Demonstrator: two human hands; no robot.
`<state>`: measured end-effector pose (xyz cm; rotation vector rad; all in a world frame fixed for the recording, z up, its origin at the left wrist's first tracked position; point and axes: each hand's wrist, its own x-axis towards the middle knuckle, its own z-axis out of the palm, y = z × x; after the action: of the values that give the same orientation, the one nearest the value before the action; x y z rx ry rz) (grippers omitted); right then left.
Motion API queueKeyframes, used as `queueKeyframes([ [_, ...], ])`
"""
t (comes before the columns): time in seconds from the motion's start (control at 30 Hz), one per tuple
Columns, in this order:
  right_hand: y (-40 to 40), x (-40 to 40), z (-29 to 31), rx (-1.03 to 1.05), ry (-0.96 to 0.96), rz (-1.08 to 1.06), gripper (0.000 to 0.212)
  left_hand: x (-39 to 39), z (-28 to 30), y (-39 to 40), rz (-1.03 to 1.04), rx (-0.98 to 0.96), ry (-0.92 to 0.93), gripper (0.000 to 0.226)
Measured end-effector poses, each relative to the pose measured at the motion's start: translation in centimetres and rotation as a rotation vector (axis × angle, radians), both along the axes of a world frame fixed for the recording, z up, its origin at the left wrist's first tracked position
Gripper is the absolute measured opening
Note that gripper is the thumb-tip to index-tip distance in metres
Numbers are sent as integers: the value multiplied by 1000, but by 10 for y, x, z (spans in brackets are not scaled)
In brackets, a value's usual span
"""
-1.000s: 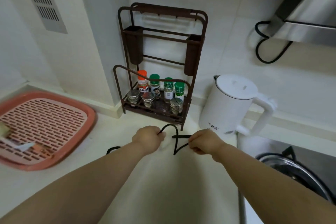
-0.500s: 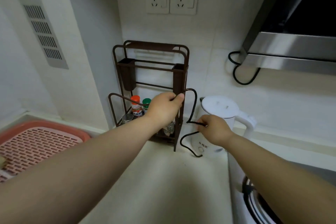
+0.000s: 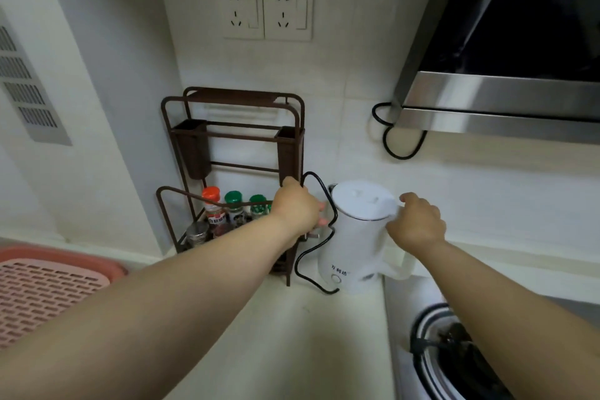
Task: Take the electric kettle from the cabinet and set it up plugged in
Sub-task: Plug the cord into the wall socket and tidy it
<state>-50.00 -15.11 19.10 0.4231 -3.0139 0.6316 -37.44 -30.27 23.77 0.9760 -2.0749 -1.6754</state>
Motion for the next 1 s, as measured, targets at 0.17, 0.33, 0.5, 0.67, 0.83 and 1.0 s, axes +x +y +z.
queueKeyframes([
  [0.17, 11, -16, -11, -147, -192, -28, 34, -10, -27, 8, -132, -69, -75, 62],
  [0.33, 15, -23, -17, -375, -228, -2, 7, -18, -51, 7, -152, -24, -123, 77],
  [0.5, 14, -34, -16, -406, -285, -99, 20, -41, -44, -4, -30, 209, 153, 57],
  [0.67, 21, -43, -18, -424, -296, -126, 23, -62, -24, -21, 64, 342, 361, 52],
  [0.83, 22, -45, -16, -423, -297, -128, 27, -78, -9, -26, 56, 327, 350, 53],
  [1.0, 18, -36, -15, -378, -312, -133, 20, -84, -2, -30, 65, 17, 294, 59],
])
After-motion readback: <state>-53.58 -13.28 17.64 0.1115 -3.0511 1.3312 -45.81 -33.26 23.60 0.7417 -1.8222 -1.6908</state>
